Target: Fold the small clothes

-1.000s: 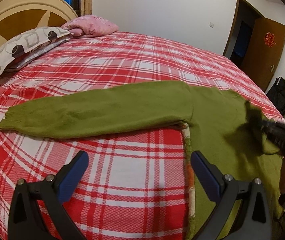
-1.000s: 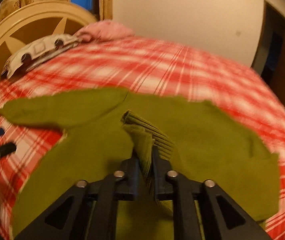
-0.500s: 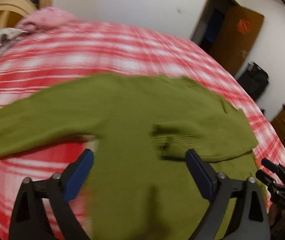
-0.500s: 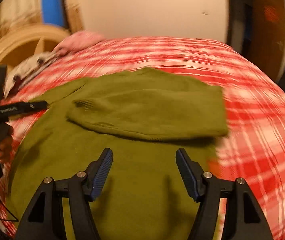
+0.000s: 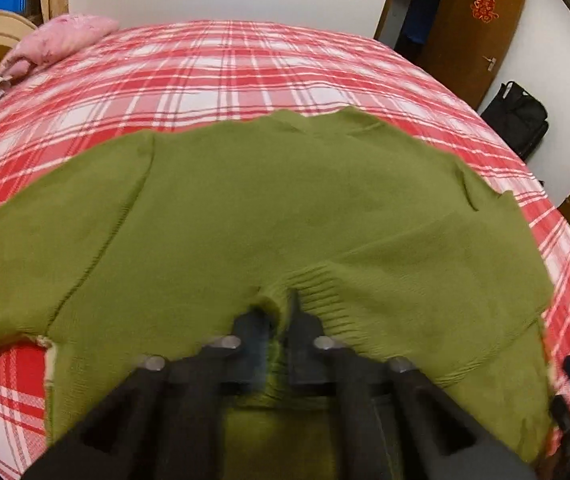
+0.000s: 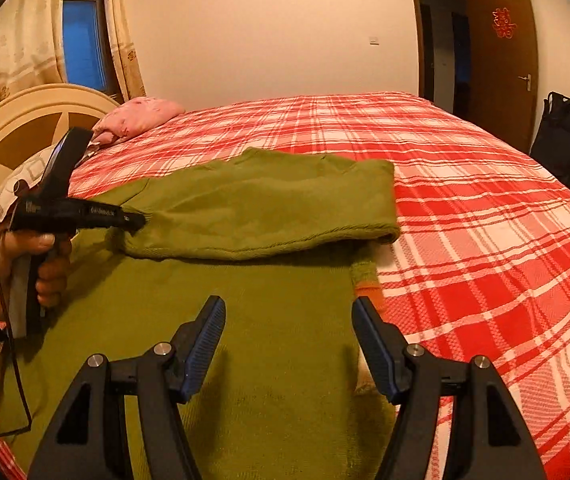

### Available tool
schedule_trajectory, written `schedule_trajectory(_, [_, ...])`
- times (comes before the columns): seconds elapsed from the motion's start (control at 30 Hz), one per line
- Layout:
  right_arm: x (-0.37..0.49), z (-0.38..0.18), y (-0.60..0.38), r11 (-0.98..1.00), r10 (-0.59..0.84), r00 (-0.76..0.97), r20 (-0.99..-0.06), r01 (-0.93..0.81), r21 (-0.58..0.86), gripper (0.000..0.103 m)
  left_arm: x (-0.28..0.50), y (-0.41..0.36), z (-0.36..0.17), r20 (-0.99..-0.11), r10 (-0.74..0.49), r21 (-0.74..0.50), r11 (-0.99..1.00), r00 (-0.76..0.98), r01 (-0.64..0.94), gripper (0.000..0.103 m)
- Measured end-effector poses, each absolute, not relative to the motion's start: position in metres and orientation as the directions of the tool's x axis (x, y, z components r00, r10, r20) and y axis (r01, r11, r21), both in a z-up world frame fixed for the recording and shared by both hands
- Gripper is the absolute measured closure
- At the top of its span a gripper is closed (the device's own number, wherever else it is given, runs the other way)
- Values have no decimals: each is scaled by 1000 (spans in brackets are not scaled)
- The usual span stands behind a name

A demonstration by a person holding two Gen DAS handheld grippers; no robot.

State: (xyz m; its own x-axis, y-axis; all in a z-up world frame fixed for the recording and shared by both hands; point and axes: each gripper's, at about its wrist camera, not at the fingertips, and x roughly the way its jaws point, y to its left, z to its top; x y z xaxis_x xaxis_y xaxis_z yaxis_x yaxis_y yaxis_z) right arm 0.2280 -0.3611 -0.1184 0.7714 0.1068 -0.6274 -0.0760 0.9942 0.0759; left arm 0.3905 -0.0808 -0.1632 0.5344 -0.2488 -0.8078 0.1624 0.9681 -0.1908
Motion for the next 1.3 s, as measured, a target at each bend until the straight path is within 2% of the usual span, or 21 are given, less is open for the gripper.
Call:
schedule_trajectory(0.23, [232,-125,-365,996,89,755,-650,-48,81,36,384,-60,-114,-735,-318,-265,948,599,177,97])
schedule_trajectory(0.4, [236,-134,-369,996,69,728,-682,-15,84,36,376,-31,-89,-695,-319,-290,944,645,155,97])
schedule_trajectory(0.77, [239,-139,-369,998,41,706,-707,2,60,36,382,15,-142,-780,-226,-261,965,583,25,97])
schedule_trajectory(0.83, [243,-131,-372,998,-6,704,-710,45,36,36,383,18,-153,-793,-229,-264,964,565,19,96])
schedule_trajectory(1.0, [290,-115,-359,975,-200,693,-692,70,-212,36,385,10,-158,-789,-221,-247,969,573,34,96])
schedule_trajectory(1.13, [335,-128,-358,959,-245,650,-720,51,-280,36,379,1,-153,-776,-224,-232,971,589,64,95])
schedule_trajectory(1.2, [348,-128,-379,957,-287,636,-717,150,-250,36,374,1,-150,-773,-221,-224,972,595,69,93])
schedule_trajectory(1.3, [347,-130,-418,960,-244,603,-759,261,-102,36,370,1,-154,-789,-201,-193,978,581,78,87])
